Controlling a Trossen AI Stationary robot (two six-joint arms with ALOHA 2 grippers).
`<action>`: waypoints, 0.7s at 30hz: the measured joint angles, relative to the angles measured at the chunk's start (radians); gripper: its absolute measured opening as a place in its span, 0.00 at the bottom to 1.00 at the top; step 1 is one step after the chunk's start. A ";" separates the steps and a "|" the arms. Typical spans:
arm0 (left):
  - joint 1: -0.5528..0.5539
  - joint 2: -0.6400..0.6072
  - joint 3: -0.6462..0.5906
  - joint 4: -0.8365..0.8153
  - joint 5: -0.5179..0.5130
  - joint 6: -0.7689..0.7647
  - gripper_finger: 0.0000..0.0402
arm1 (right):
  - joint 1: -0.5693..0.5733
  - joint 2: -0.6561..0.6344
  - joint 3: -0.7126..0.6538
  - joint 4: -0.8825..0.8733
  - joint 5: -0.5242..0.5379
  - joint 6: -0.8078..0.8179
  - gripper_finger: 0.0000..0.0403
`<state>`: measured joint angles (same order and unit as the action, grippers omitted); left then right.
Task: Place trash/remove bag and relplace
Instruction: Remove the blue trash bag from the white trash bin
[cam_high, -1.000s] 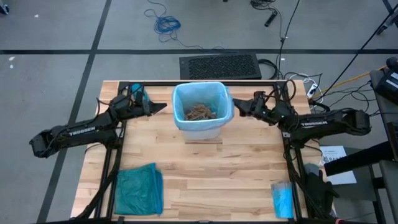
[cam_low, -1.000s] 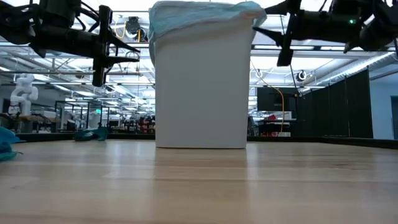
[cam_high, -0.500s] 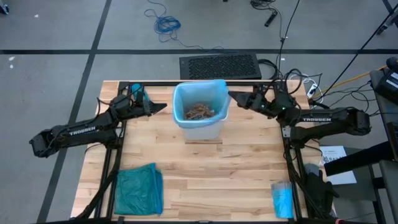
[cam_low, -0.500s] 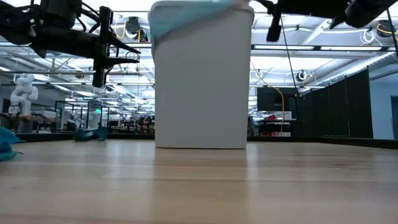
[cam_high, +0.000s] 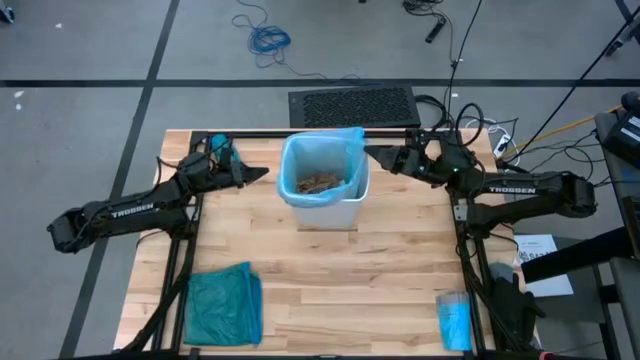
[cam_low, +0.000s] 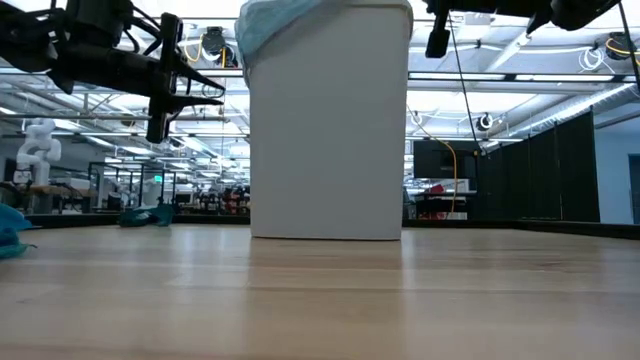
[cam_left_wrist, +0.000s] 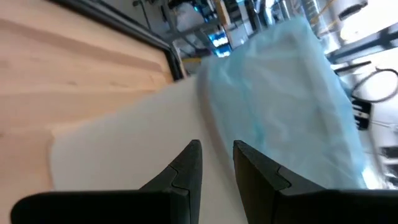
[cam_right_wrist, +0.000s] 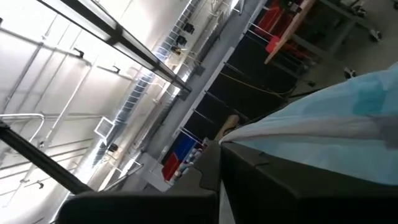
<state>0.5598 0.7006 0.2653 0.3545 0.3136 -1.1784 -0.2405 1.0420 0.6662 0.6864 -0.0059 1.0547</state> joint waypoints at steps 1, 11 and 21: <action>0.000 0.000 0.000 0.005 0.016 -0.011 0.22 | 0.000 0.000 0.000 0.000 0.000 0.000 0.00; 0.000 0.004 -0.082 0.279 0.017 -0.217 0.23 | -0.001 0.000 0.000 0.041 0.000 0.000 0.00; -0.018 0.088 -0.184 0.493 -0.116 -0.351 0.29 | -0.002 0.000 -0.001 0.047 0.004 0.025 0.00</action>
<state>0.5415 0.7883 0.0811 0.8470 0.1974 -1.5291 -0.2423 1.0420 0.6655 0.7338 -0.0021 1.0796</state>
